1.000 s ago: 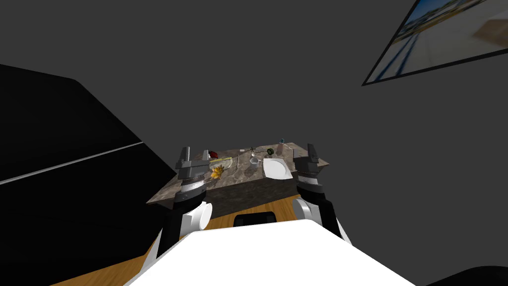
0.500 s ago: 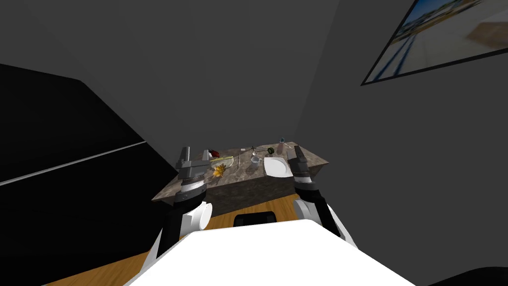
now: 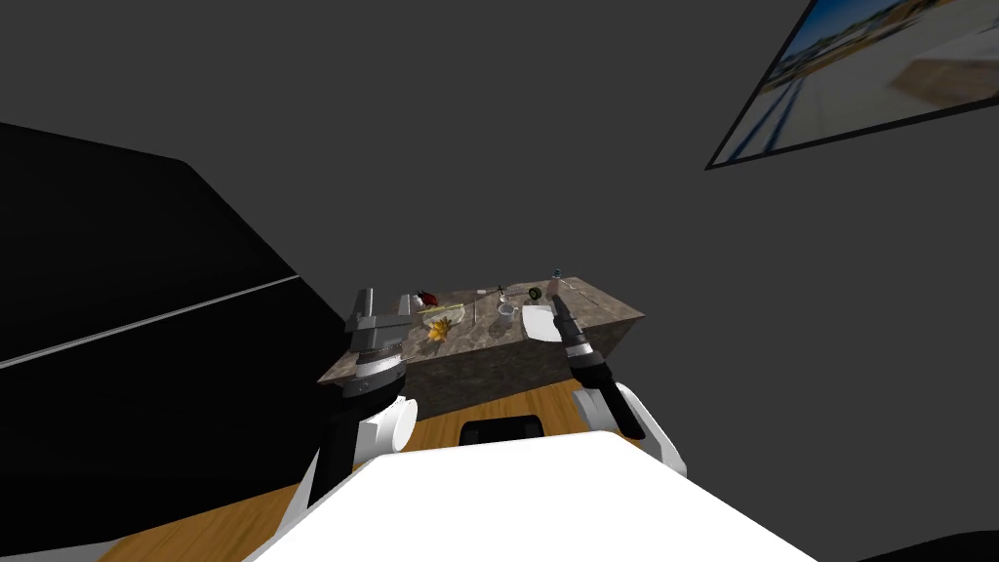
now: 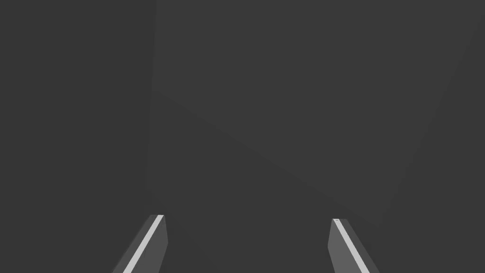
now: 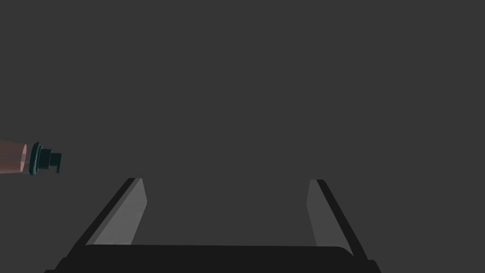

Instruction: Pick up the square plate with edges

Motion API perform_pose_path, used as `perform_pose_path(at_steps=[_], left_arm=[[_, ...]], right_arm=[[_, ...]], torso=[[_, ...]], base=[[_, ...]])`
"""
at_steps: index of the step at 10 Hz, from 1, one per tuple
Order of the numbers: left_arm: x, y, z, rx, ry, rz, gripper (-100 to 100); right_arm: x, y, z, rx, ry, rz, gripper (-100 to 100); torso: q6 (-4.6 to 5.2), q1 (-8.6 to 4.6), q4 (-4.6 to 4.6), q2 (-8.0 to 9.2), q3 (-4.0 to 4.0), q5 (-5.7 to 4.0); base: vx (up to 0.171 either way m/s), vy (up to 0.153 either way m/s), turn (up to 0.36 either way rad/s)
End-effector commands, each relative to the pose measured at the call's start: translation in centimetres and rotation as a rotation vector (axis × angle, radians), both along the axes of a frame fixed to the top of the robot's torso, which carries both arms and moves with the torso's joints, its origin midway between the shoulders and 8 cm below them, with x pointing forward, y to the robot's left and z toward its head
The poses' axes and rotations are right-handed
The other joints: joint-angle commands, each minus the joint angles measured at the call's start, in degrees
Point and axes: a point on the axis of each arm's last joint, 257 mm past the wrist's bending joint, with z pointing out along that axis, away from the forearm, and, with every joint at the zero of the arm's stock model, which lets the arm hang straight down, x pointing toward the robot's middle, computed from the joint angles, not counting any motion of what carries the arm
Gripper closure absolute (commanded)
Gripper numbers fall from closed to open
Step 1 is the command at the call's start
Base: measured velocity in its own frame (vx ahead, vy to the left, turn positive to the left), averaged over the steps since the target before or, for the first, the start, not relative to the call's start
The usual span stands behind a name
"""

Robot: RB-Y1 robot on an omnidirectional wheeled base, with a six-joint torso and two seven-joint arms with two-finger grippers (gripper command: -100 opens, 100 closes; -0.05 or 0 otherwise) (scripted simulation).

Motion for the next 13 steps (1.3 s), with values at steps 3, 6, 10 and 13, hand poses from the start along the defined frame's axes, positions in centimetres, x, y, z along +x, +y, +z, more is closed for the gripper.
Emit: perform_pose_path(at_steps=[3,6,10,13], left_arm=[[0.0,0.0,0.0,0.000,0.000,0.000,0],[0.0,0.0,0.0,0.000,0.000,0.000,0],[0.0,0.0,0.0,0.000,0.000,0.000,0],[0.0,0.0,0.0,0.000,0.000,0.000,0]], right_arm=[[2.2,1.4,-5.2,-0.176,0.123,-0.009,-100],[3.9,2.1,-9.5,-0.331,0.219,-0.025,-100],[5.3,2.2,-14.3,-0.517,0.308,-0.049,-100],[6.0,1.8,-16.7,-0.631,0.353,-0.071,-100]], torso=[[0.01,0.01,0.00,-0.01,0.00,0.01],[0.01,0.04,0.01,0.00,0.00,0.01],[0.01,-0.01,0.00,-0.06,-0.03,0.01],[0.01,-0.06,0.00,-0.03,-0.01,-0.01]], base=[[-0.063,0.053,0.010],[-0.070,0.058,0.012],[-0.052,0.045,0.013],[-0.057,0.036,0.014]])
